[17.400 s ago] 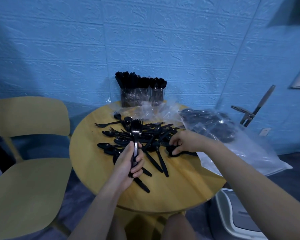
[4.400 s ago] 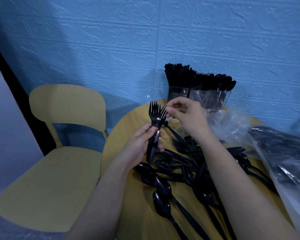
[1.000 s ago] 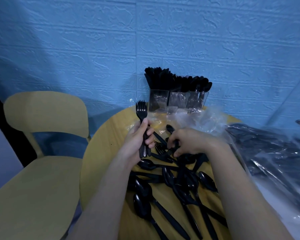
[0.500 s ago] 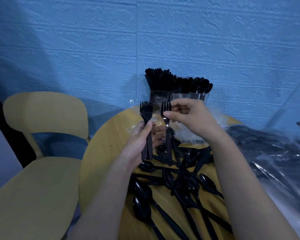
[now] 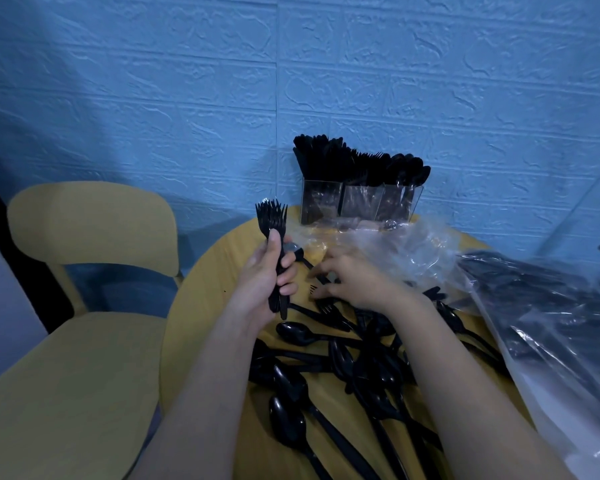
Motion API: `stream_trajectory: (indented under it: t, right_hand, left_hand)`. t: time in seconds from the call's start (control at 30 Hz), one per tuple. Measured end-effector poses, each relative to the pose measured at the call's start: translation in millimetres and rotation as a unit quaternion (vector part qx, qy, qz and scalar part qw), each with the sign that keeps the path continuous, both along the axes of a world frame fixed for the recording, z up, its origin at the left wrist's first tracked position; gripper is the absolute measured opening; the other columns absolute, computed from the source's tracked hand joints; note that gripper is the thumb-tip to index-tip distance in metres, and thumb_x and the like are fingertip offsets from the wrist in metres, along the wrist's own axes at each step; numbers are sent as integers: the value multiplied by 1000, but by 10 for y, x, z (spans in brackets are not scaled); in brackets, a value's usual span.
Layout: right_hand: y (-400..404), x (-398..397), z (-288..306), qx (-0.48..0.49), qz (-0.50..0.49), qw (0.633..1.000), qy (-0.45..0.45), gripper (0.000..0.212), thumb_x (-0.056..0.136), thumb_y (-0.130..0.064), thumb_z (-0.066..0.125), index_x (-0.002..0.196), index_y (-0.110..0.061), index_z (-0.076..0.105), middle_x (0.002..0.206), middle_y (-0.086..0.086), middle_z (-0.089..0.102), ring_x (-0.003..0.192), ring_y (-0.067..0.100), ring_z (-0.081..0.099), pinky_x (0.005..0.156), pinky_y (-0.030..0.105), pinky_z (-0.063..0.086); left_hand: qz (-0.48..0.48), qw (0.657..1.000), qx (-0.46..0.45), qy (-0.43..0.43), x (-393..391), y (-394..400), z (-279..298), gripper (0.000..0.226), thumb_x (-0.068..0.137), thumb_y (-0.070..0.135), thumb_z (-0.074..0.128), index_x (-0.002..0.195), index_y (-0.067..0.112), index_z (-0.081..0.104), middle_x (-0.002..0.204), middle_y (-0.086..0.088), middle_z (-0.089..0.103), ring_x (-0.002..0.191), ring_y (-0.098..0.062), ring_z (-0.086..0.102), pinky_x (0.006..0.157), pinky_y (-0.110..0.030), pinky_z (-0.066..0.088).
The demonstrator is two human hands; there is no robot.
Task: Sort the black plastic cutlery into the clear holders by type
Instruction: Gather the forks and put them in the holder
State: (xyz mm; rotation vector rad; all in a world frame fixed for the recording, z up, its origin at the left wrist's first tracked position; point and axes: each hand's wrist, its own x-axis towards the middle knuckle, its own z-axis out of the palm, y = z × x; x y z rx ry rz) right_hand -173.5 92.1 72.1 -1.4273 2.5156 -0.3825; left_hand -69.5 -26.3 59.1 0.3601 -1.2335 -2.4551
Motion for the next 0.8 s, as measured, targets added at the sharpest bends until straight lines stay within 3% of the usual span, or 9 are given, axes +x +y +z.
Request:
stream_trajectory:
  t: [0.17,0.4,0.53,0.67,0.8]
  right_hand:
    - [-27,7,-78,43,1,999,-24,41,86,-37,66,122,-18,61,113,-2,39,113,17,39,96,31,39]
    - [-34,-10,-45,-47,-14,998,-43,18,80,-28,74,92,-17,68,98,-5,53,95,13,48,79,22,39]
    - [-3,1,36,-97,-21,995,-32,12,82,-26,71,88,-16,69,73,-11,56,73,7,48,59,11,33]
    - [68,36,212,-227,-46,972,-27,6,83,-21,70,83,-16,68,68,-15,54,59,3,46,56,11,36]
    - [141,18,329,-395,-79,915,-36,14,80,-21,72,75,-31,63,74,-15,62,64,0,51,60,11,40]
  left_hand:
    - [-5,1000,-16,-11,15,17,3,28,98,37,40,101,11,51,57,6,38,41,-3,28,34,-14,26]
    - [-5,999,-29,-15,12,26,1,26,99,35,40,102,12,50,56,7,38,40,-3,29,34,-15,27]
    - [-4,999,-31,-9,12,36,2,25,99,34,39,102,11,49,56,7,38,40,-3,29,35,-15,28]
    - [-6,999,-41,-11,7,41,-13,25,99,35,42,100,12,51,58,7,38,42,-3,30,37,-15,29]
    - [-20,997,-69,-22,10,47,-28,22,98,33,45,91,13,50,62,7,39,46,-4,34,41,-15,34]
